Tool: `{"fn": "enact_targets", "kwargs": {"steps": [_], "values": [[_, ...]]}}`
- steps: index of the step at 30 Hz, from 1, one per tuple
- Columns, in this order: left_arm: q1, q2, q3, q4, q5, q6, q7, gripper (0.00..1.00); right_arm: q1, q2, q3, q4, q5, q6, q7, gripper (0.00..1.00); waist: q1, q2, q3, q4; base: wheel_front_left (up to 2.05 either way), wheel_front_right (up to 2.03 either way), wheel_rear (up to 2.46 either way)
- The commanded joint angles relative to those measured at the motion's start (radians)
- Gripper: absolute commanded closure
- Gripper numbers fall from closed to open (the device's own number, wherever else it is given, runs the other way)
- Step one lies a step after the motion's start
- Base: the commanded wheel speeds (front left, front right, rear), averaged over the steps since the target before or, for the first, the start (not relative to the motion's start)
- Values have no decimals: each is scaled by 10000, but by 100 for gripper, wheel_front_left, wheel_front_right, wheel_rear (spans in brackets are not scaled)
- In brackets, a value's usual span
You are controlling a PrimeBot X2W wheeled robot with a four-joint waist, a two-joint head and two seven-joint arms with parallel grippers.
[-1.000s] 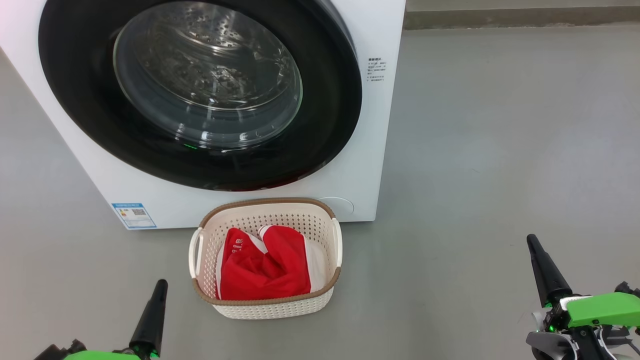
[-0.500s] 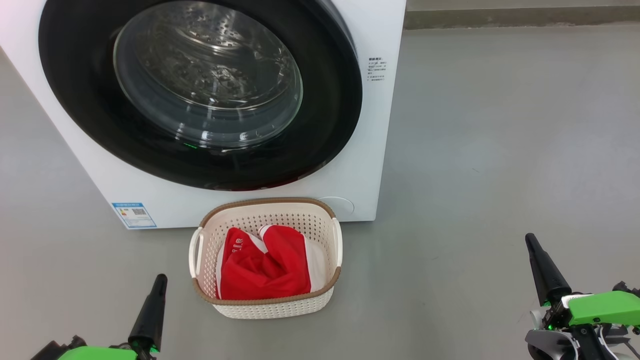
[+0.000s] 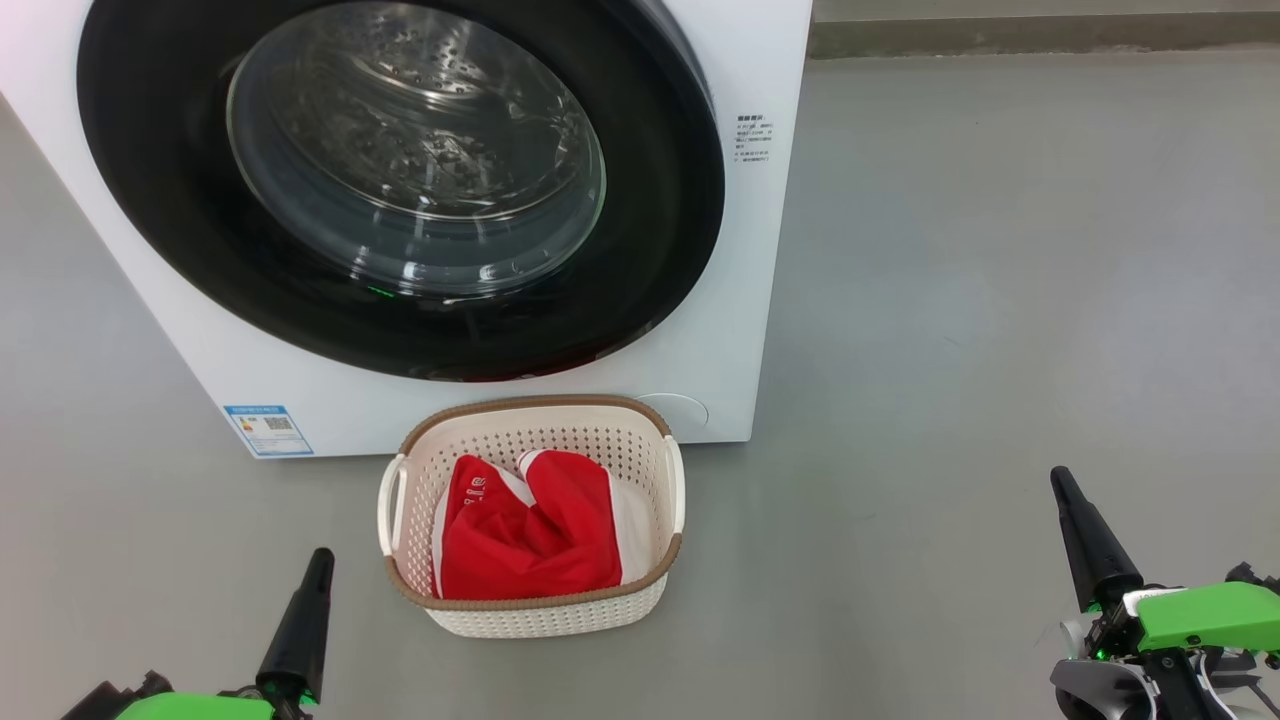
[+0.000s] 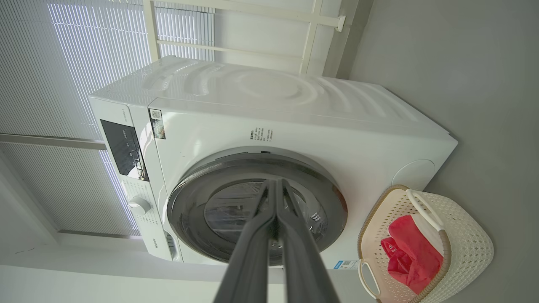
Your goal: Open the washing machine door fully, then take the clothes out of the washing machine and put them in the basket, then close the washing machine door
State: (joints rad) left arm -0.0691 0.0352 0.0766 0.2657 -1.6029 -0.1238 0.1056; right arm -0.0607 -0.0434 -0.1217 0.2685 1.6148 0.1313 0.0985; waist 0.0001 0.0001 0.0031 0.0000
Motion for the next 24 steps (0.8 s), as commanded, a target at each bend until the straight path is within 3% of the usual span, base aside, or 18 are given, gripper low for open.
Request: {"fn": "enact_targets", "kwargs": {"steps": [1,24], "values": [[-389,166,360,-204,-66,-69,67,100,-462,-142,176,-243,18,-6,69,100,0,-1,0,0,0,0,0],[-389,161,368,-204,-60,-69,73,100,-465,-120,144,-241,-9,-6,95,100,0,-1,0,0,0,0,0]]}}
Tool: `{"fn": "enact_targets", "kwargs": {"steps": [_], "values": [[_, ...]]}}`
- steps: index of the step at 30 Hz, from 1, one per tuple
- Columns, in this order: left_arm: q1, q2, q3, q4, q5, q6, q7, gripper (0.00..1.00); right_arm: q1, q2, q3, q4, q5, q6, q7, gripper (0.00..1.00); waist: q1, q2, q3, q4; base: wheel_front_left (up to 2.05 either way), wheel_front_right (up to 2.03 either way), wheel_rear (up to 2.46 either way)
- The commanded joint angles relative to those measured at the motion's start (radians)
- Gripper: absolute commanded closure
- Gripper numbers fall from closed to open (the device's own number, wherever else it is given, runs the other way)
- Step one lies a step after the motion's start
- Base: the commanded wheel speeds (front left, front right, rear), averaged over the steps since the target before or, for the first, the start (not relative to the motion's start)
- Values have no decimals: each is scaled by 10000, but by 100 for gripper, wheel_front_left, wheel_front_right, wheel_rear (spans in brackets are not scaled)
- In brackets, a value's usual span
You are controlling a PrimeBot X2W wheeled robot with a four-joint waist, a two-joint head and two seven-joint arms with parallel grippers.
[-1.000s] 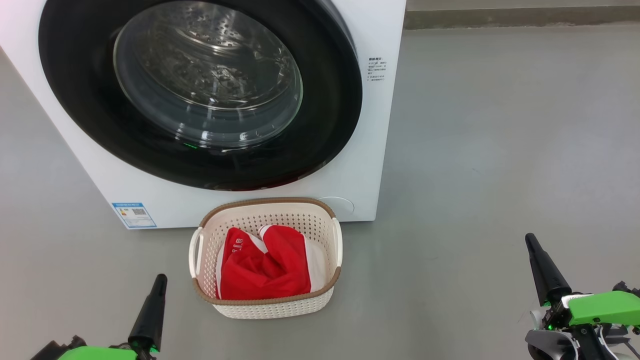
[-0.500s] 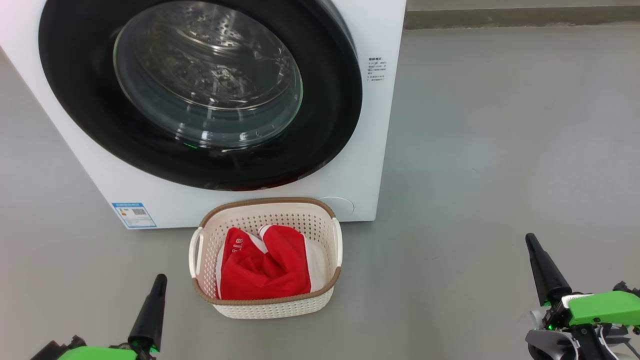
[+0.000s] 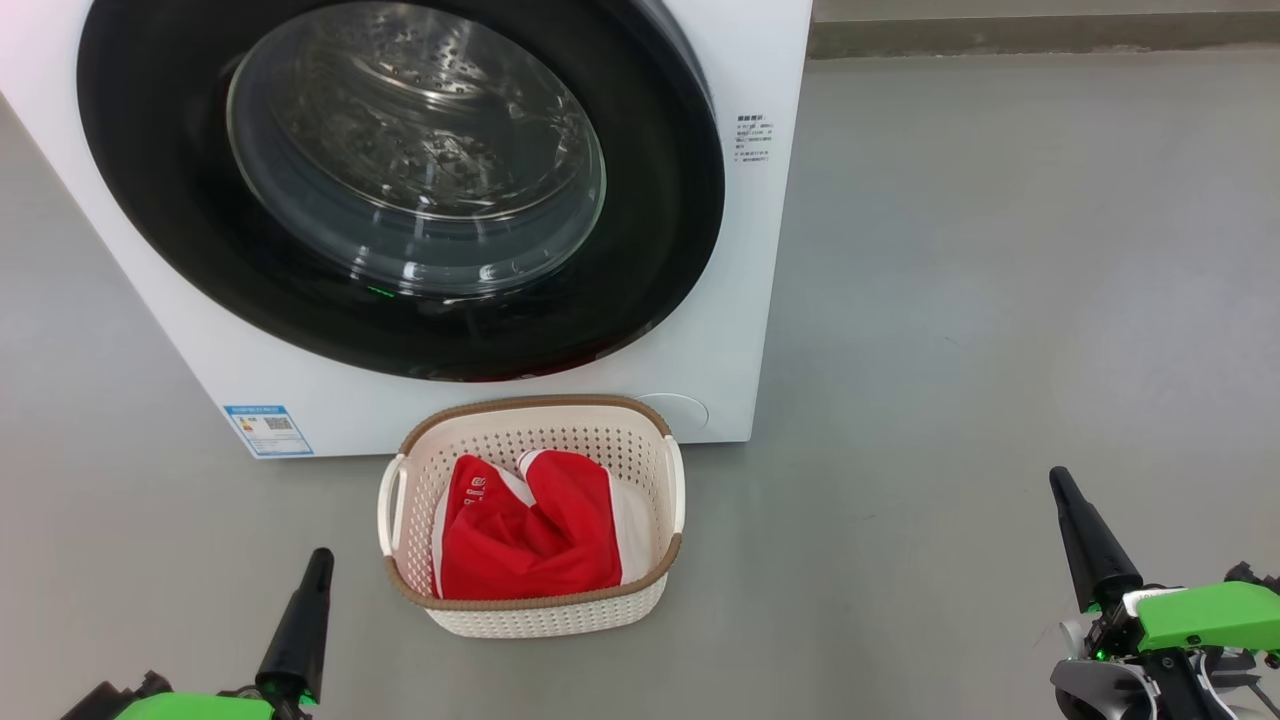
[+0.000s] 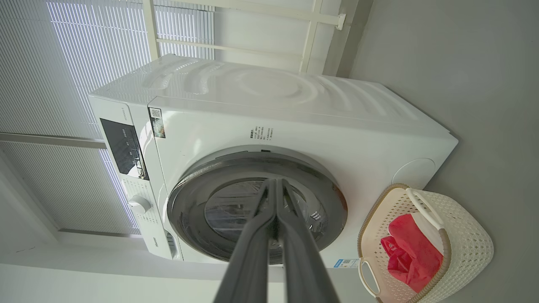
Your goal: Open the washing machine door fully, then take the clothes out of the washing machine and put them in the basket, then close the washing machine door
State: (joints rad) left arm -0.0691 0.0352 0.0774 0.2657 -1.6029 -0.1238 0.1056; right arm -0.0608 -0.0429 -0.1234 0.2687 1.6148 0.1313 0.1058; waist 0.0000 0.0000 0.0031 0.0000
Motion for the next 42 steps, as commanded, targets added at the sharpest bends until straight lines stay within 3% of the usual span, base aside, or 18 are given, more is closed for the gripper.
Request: {"fn": "enact_targets", "kwargs": {"steps": [1,42], "values": [[-389,161,360,-204,-59,-69,73,100,-465,-125,160,-243,-10,-6,23,100,0,0,0,0,0,0,0],[-390,156,368,-205,-53,-69,80,100,-468,-102,125,-241,-38,-6,51,100,0,0,0,0,0,0,0]]}}
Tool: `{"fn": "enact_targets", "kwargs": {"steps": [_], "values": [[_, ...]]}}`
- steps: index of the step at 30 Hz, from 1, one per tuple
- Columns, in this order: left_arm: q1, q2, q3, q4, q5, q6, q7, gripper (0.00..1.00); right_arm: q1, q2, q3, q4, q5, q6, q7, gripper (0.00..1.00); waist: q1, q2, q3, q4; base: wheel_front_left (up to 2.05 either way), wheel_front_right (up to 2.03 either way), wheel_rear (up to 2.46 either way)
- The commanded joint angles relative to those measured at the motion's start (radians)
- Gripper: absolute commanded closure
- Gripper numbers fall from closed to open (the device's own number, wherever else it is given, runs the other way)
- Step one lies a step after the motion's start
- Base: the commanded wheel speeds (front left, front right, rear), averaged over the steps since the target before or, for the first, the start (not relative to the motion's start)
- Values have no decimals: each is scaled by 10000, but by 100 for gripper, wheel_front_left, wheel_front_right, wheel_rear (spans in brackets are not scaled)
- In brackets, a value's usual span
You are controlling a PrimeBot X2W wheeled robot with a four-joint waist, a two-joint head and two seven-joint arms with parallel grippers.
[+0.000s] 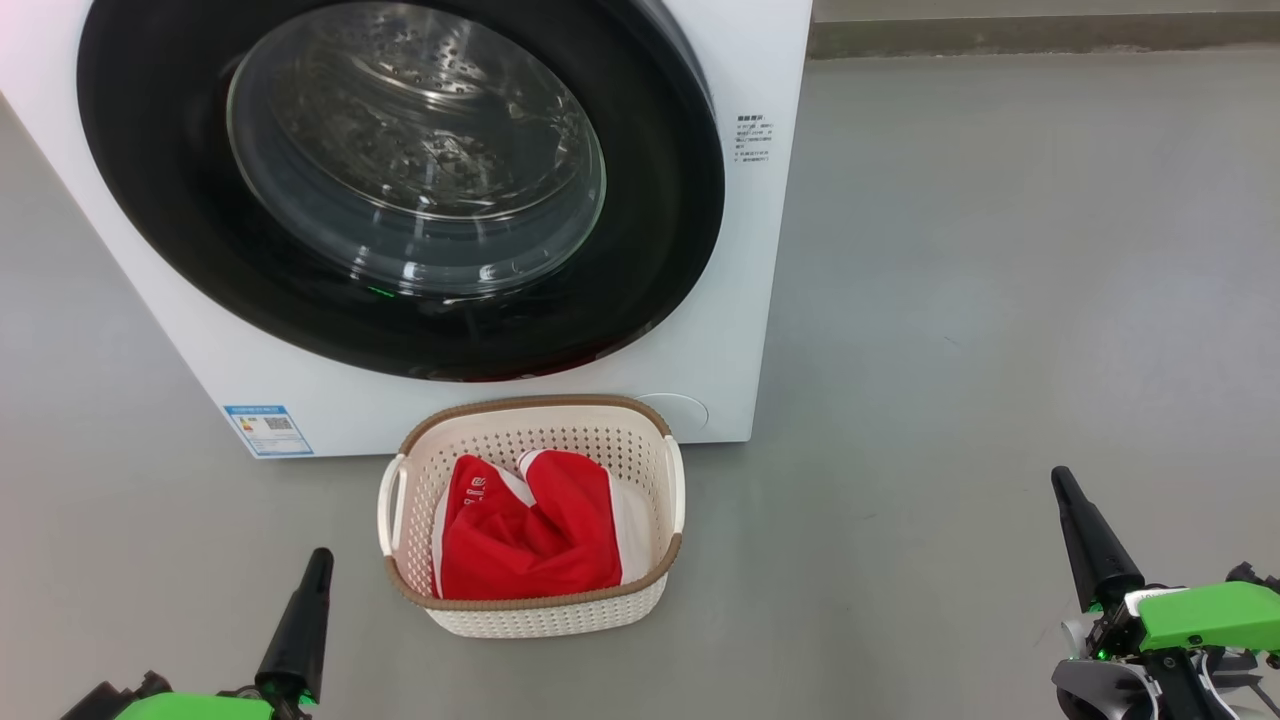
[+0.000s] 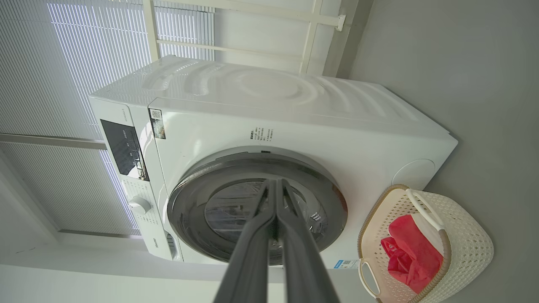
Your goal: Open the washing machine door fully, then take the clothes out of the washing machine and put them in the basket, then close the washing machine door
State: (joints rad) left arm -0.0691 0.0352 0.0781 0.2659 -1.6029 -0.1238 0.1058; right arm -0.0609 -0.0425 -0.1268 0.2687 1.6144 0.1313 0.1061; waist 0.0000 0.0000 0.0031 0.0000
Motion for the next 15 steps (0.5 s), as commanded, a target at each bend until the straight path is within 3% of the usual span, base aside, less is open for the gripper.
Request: {"fn": "enact_targets", "kwargs": {"steps": [1,15], "values": [[-390,156,361,-207,-53,-69,78,100,-467,-105,159,-241,-35,-6,48,100,0,0,0,0,0,0,0],[-390,155,362,-207,-52,-69,79,100,-468,-100,152,-241,-41,-6,54,100,0,0,0,0,0,0,0]]}}
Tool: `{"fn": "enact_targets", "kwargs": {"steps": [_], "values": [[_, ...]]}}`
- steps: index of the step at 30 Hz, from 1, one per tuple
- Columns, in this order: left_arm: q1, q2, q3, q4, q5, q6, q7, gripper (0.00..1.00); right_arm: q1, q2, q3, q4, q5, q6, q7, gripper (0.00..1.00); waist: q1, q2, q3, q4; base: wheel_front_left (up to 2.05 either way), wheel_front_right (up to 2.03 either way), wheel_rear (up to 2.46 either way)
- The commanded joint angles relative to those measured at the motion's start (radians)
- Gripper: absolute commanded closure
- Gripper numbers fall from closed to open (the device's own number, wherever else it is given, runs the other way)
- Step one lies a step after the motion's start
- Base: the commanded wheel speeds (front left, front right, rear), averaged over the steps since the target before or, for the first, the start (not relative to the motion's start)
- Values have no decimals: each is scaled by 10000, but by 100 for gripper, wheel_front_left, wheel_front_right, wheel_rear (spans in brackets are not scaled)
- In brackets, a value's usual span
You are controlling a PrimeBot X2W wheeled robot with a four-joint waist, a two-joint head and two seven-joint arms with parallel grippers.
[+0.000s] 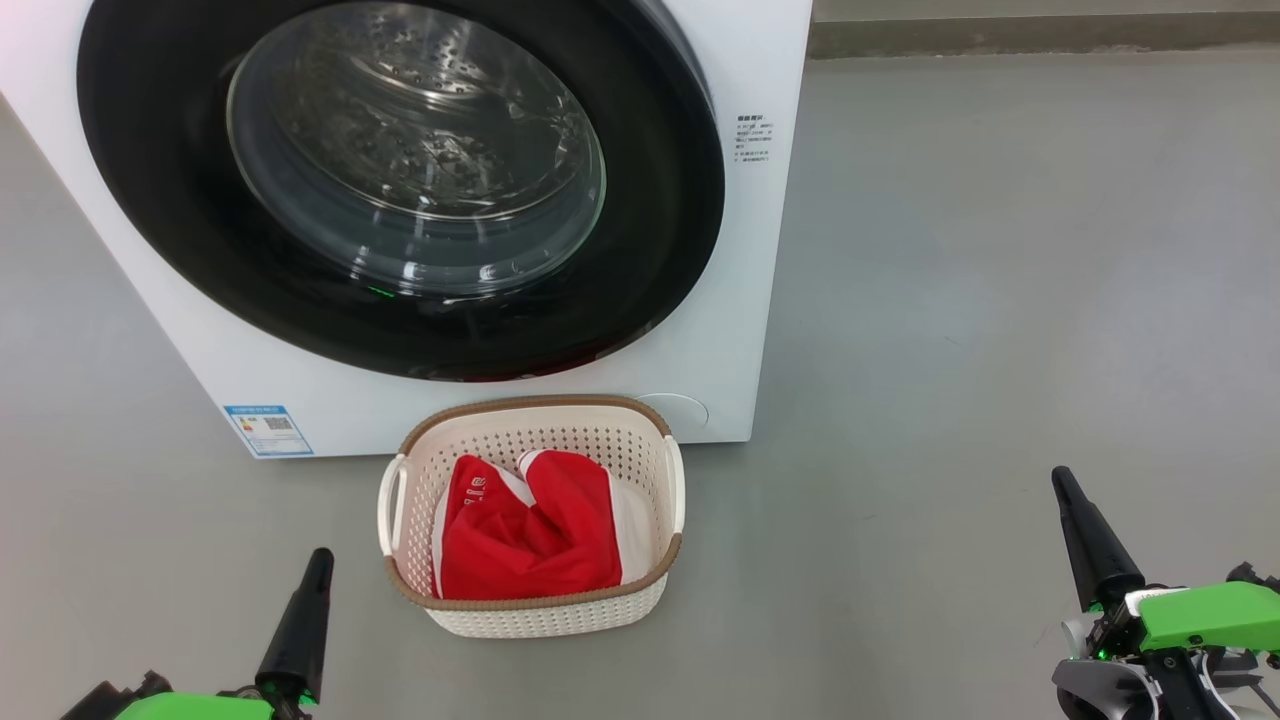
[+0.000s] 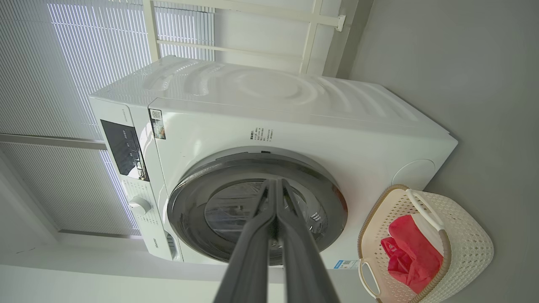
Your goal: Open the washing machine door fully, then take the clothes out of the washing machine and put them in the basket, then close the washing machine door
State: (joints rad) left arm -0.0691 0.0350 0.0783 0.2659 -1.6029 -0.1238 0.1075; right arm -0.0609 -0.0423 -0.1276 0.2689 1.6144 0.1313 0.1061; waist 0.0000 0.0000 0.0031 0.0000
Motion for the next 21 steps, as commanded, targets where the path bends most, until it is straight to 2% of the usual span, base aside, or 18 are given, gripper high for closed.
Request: {"fn": "enact_targets", "kwargs": {"steps": [1,21], "values": [[-390,156,360,-207,-52,-69,62,100,-468,-101,159,-243,-42,-6,54,100,0,0,0,0,0,0,0],[-390,155,362,-207,-50,-69,63,100,-469,-95,150,-242,-49,-6,61,100,0,0,0,0,0,0,0]]}}
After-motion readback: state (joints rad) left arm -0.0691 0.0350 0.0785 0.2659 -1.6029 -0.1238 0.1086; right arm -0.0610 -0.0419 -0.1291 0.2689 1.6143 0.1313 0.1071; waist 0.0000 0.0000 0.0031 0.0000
